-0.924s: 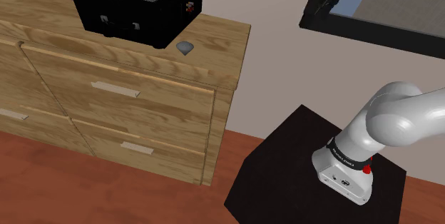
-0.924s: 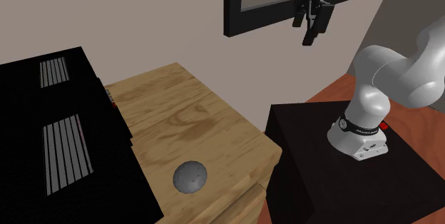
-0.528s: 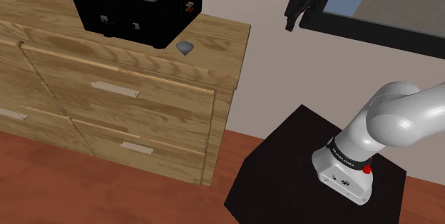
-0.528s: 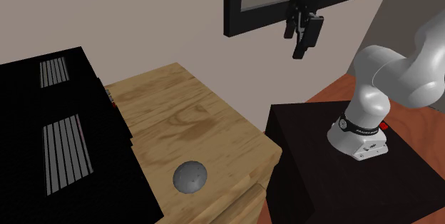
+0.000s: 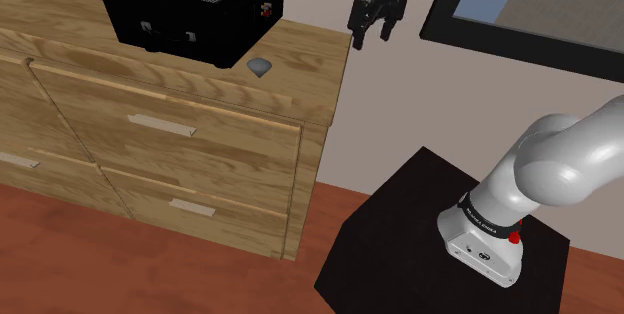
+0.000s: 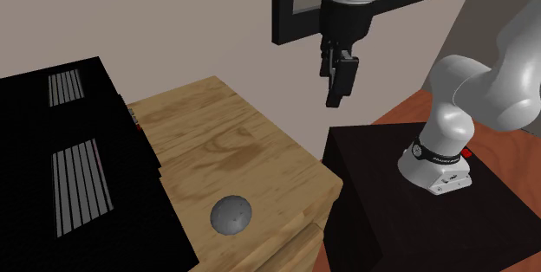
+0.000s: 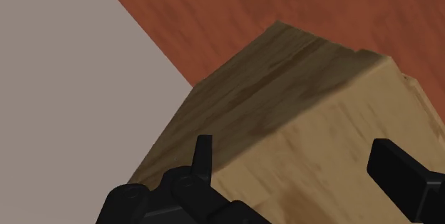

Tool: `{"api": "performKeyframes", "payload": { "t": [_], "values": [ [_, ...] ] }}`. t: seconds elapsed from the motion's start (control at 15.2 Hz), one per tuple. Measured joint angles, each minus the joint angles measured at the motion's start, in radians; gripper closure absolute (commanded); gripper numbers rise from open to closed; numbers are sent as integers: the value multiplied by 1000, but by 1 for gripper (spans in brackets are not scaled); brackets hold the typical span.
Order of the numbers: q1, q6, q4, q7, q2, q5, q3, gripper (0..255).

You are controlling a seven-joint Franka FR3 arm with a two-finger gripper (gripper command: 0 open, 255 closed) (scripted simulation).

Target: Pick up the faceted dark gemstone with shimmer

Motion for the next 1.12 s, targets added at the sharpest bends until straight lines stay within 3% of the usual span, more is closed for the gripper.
{"api": "performKeyframes", "payload": {
  "t": [0.46,1.12],
  "values": [
    [20,77,154,126,231,4,70,0],
    [84,94,520,298,615,-61,128,0]
  ]
}}
